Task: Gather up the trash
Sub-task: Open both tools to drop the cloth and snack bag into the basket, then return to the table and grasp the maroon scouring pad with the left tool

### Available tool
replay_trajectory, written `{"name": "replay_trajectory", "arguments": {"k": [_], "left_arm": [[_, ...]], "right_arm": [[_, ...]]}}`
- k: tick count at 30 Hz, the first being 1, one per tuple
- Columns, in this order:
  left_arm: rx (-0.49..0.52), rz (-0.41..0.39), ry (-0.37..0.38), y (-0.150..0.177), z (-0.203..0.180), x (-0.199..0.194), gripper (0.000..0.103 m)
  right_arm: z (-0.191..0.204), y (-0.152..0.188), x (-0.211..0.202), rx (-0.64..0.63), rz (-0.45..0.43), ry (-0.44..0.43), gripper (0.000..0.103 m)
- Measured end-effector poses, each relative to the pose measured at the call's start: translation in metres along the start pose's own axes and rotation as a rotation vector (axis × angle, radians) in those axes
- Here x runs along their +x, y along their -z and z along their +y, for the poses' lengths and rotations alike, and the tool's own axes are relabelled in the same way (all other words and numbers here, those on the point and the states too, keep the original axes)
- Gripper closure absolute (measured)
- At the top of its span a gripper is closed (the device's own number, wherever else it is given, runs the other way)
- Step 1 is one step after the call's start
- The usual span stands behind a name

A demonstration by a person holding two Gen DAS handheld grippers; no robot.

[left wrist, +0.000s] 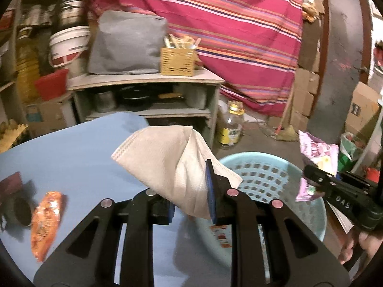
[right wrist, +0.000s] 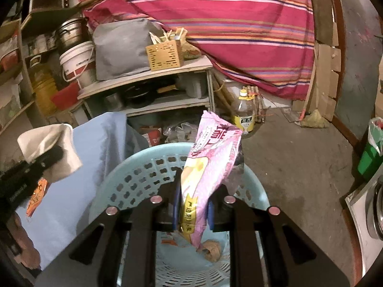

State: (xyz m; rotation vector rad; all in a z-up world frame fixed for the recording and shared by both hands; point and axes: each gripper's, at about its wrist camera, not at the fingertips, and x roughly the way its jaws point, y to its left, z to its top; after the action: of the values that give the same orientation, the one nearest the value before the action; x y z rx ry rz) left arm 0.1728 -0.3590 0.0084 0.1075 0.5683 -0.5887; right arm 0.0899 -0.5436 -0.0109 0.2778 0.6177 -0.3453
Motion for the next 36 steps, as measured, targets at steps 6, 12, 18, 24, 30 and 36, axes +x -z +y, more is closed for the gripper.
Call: {"name": "replay_trajectory", "arguments": {"k": [6, 12, 18, 24, 30, 36], "left_arm": [[0.08, 0.024, 0.03, 0.001, -0.035, 0.019, 0.078], [0.106, 0.046, 0.029, -0.002, -0.039, 0.025, 0.029], [0.089, 0.018, -0.026, -0.004, -0.023, 0.017, 0.01], [0.063, 0.007, -0.091, -0.004, 0.008, 0.001, 0.007], [0.015, -0.015, -0.157, -0.002, 0.051, -0.024, 0.005], [-0.006, -0.034, -0.252, 0.008, 0.106, -0.056, 0.005]], "right_arm": [[-0.006, -0.003, 0.004, 0.023, 0.001, 0.011, 0.086], [-0.009, -0.003, 0.009, 0.033, 0.021, 0.026, 0.086], [0.002, 0.0, 0.016, 0.002, 0.056, 0.02, 0.084], [0.019, 0.003, 0.027, -0.03, 0.093, 0.062, 0.033], [0.037, 0.006, 0.033, -0.046, 0.122, 0.086, 0.018], [0.074, 0.003, 0.026, -0.082, 0.07, 0.113, 0.008]]}}
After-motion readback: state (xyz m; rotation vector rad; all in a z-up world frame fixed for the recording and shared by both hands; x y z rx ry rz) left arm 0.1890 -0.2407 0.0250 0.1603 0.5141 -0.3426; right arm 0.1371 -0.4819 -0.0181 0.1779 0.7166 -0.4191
